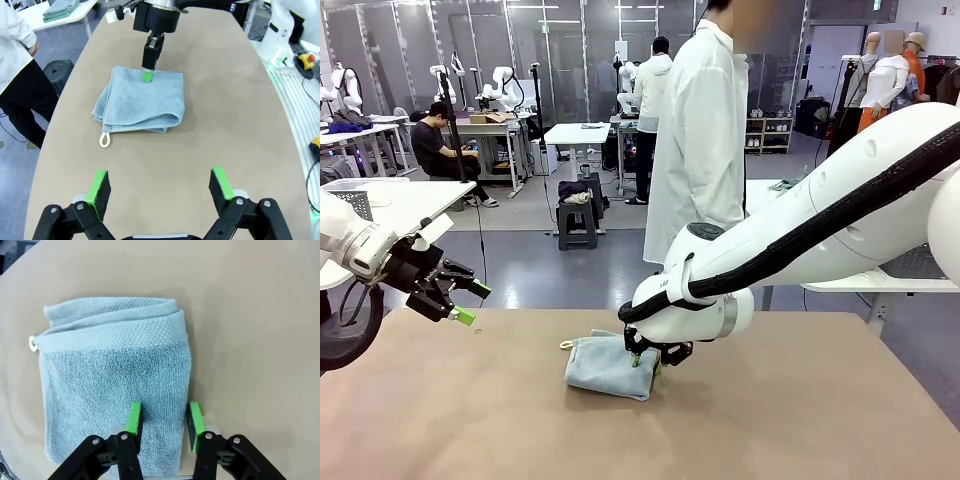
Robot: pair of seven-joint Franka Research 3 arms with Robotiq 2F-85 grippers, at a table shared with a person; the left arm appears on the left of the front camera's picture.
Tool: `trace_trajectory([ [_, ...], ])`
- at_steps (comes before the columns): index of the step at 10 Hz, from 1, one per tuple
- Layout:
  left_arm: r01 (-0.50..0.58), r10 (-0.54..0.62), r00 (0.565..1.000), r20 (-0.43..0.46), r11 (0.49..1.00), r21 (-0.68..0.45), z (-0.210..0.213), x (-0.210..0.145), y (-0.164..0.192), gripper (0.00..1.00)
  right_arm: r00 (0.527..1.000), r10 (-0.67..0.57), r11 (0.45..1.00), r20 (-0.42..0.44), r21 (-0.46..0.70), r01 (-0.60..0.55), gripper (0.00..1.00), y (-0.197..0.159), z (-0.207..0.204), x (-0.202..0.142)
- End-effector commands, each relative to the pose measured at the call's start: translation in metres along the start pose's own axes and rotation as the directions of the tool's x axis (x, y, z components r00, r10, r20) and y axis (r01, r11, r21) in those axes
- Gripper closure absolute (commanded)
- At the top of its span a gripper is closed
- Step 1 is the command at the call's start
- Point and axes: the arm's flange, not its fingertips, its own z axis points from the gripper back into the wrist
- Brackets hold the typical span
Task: Fold the towels and place them in the basket.
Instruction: Place the folded Towel with hook on the right side of the table.
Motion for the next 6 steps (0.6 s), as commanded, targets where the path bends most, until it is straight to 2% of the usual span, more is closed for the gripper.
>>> trace_trajectory([
  [1, -0.005, 0.005, 1.000, -0.007, 1.000, 0.005, 0.0010, 0.0021, -0.0017, 0.00, 1.000, 0.004, 1.000, 0.022, -0.007, -0.004, 0.53, 0.0039, -0.0047, 0.0007],
  [2, -0.005, 0.005, 1.000, -0.007, 1.000, 0.005, 0.0010, 0.0021, -0.0017, 0.00, 1.000, -0.003, 1.000, 0.020, -0.016, 0.003, 0.72, 0.0038, -0.0052, 0.0012],
  [3, -0.005, 0.005, 1.000, -0.007, 1.000, 0.005, 0.0010, 0.0021, -0.0017, 0.00, 1.000, -0.002, 1.000, 0.025, -0.011, 0.002, 0.72, 0.0037, -0.0047, 0.0008],
  [4, -0.005, 0.005, 1.000, -0.007, 1.000, 0.005, 0.0010, 0.0021, -0.0017, 0.00, 1.000, 0.001, 1.000, 0.027, -0.011, 0.000, 0.91, 0.0035, -0.0044, 0.0002],
  [5, -0.005, 0.005, 1.000, -0.007, 1.000, 0.005, 0.0010, 0.0021, -0.0017, 0.00, 1.000, 0.008, 1.000, 0.026, -0.029, -0.007, 0.75, 0.0038, -0.0035, -0.0002],
  [6, -0.005, 0.005, 1.000, -0.007, 1.000, 0.005, 0.0010, 0.0021, -0.0017, 0.00, 1.000, 0.013, 0.999, 0.024, -0.040, -0.012, 1.00, 0.0041, -0.0027, -0.0004],
])
